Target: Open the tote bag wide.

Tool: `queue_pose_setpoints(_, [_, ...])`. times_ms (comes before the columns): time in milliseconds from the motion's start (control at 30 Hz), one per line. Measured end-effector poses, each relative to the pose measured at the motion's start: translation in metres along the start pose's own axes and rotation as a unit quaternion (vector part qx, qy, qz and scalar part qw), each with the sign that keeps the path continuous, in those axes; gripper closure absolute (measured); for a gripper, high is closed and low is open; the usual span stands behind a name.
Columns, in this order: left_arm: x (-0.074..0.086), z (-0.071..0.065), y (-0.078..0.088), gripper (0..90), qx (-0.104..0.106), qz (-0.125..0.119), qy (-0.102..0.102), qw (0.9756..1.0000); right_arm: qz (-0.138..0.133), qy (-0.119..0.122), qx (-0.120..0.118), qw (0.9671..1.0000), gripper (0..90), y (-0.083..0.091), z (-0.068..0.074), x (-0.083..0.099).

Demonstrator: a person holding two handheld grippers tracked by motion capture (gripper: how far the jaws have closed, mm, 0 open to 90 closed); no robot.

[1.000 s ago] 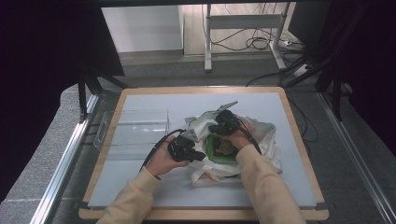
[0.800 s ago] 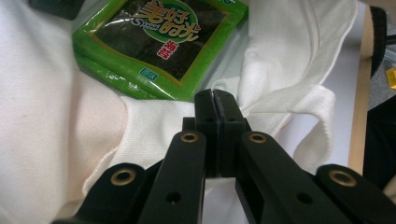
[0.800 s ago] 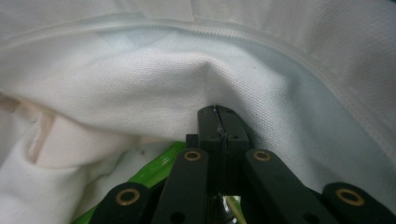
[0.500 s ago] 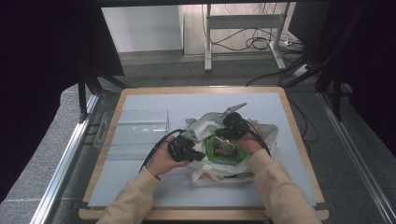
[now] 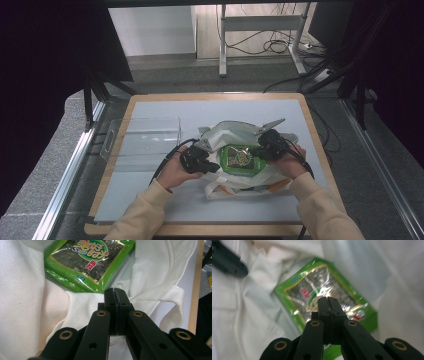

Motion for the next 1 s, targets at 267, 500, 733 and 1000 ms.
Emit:
queue_pose_setpoints(267, [0.001,-0.001,0.0,90.0,0.0,-0.001,0.002,1.0,0.024,0.013,-0.014,0.9995,88.6,0.0,0.013,0.014])
queue_pose_setpoints(500, [0.001,-0.002,-0.001,90.0,-0.001,0.001,0.001,1.0,0.057,-0.006,-0.006,0.9984,88.7,-0.002,0.009,0.03])
queue_pose_setpoints(733, [0.001,-0.002,-0.002,90.0,-0.003,0.004,0.001,1.0,0.064,-0.006,-0.012,0.9979,88.7,0.007,0.011,0.043])
queue_pose_setpoints(1000, [0.002,-0.003,-0.001,90.0,-0.008,0.006,0.003,0.9999,0.068,-0.013,-0.018,0.9974,88.8,0.01,0.018,0.062])
Point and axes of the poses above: each handheld gripper's, and its own axes: y roughly backward along the jaws, x roughly out of its underside, z roughly to its left, the point moved 1 cm from there along -y, roughly forward along the jaws, and after that the axes turned 15 degrees about x, right-handed, at the moved point
